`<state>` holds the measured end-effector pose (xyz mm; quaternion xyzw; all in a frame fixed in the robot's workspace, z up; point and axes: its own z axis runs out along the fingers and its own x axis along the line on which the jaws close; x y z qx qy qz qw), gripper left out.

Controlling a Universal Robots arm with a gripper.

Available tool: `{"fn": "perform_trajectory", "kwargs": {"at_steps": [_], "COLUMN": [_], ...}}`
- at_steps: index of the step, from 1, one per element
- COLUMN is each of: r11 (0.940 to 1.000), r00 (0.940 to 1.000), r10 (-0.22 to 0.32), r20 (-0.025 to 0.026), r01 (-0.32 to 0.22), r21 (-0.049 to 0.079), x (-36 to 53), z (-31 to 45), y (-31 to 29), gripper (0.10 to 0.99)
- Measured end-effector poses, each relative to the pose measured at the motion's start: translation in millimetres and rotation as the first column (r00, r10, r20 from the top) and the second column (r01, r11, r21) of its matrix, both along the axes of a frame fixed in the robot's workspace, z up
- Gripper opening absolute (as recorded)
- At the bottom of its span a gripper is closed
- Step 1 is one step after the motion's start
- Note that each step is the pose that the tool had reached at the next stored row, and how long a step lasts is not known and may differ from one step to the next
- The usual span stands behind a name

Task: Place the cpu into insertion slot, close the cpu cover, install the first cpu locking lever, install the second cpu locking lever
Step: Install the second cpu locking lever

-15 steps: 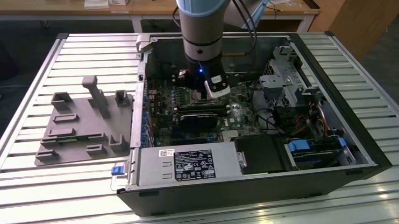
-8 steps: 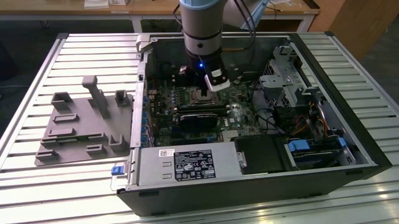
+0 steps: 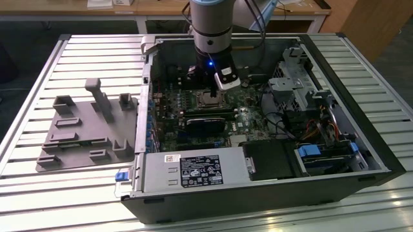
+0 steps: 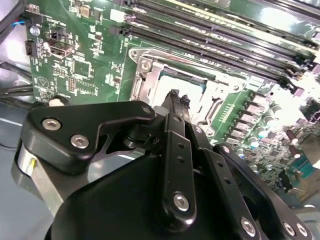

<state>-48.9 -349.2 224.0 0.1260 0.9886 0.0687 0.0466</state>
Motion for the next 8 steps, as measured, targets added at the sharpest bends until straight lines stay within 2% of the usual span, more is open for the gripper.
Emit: {"fn": "perform_trajectory", "kwargs": {"at_steps": [8], "r11": [1.0000], "r00": [1.0000], "r10": [0.000], "r20": [0.0000], "r01": [0.000], "r21": [-0.001], "x": [0.6], "z": [-0.1], "y": [1.1], "gripper": [0.102]}}
